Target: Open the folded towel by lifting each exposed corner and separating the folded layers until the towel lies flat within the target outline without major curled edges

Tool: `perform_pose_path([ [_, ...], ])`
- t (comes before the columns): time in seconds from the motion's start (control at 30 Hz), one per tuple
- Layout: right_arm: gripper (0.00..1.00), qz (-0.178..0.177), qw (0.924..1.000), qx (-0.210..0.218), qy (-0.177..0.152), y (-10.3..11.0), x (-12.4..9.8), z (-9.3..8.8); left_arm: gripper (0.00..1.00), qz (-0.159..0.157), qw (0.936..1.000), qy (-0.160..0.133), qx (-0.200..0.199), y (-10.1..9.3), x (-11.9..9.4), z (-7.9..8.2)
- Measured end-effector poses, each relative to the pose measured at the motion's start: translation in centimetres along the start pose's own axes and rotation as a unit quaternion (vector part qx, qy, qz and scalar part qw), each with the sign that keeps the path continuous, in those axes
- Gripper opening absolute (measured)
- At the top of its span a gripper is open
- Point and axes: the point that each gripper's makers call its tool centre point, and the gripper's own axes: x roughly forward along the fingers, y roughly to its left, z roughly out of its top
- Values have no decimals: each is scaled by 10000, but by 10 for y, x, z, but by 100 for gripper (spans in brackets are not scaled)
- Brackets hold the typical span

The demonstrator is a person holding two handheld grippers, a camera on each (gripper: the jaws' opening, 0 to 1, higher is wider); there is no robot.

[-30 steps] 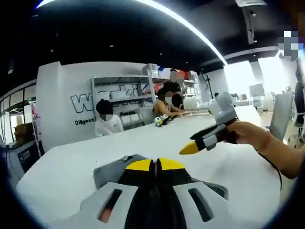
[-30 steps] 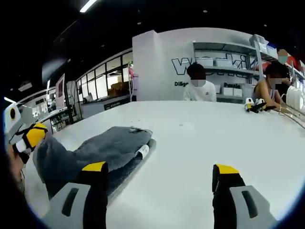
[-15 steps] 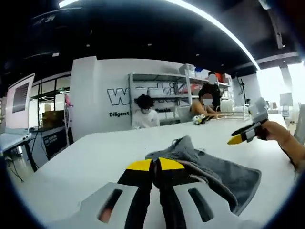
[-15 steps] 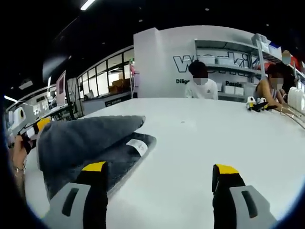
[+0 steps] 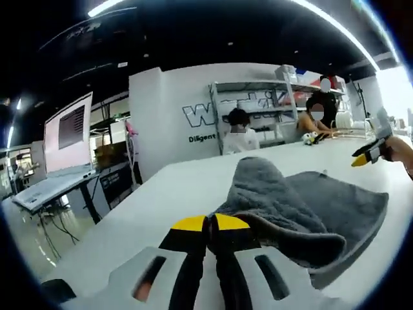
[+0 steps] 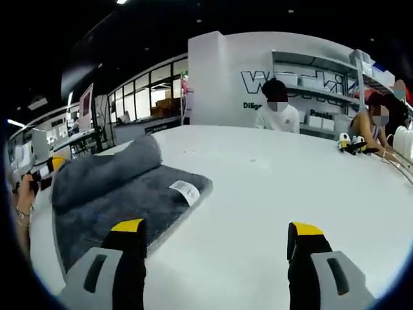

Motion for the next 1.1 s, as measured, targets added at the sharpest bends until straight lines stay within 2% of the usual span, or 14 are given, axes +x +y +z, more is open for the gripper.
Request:
perform_pose_path([
  [0.13, 92, 19, 10000, -51, 42, 2, 1, -1, 3, 362, 9988, 208, 257, 5, -12, -17],
  [0.23, 92, 31, 9999, -79, 84, 3, 3, -3, 3, 482, 9977, 319, 344, 8, -16, -24],
  [0.5, 92, 49, 9998, -108, 132, 4, 3, -5, 1, 965, 9932, 558, 335, 32, -29, -40],
  [0.6, 92, 48, 9998, -119, 126, 5, 3, -4, 3, 950, 9931, 614, 311, 35, -33, -42],
  [0.7, 92, 86, 9997, -153, 148, 8, 4, -5, 12, 788, 9954, 500, 224, 30, -33, -38],
  [0.73, 92, 93, 9997, -162, 150, 9, 4, -5, 16, 638, 9969, 423, 208, 25, -32, -34],
  [0.77, 92, 110, 9997, -184, 148, 11, 4, -5, 19, 367, 9988, 304, 92, 14, -30, -28],
  [0.8, 92, 128, 9996, -200, 146, 12, 5, -5, 22, 227, 9995, 235, 16, 9, -29, -24],
  [0.83, 91, 192, 9994, -240, 133, 16, 6, -4, 28, -145, 9998, 103, -129, -5, -27, -17],
  [0.9, 88, 313, 9990, -280, 137, 24, 8, -4, 37, -691, 9970, 41, -336, -28, -24, -8],
  [1.0, 87, 436, 9981, -387, 189, 33, 11, -6, 40, -1285, 9910, -69, -377, -58, -18, 5],
  [1.1, 86, 491, 9971, -520, 245, 40, 12, -8, 42, -1537, 9879, 139, -163, -79, -10, 1],
])
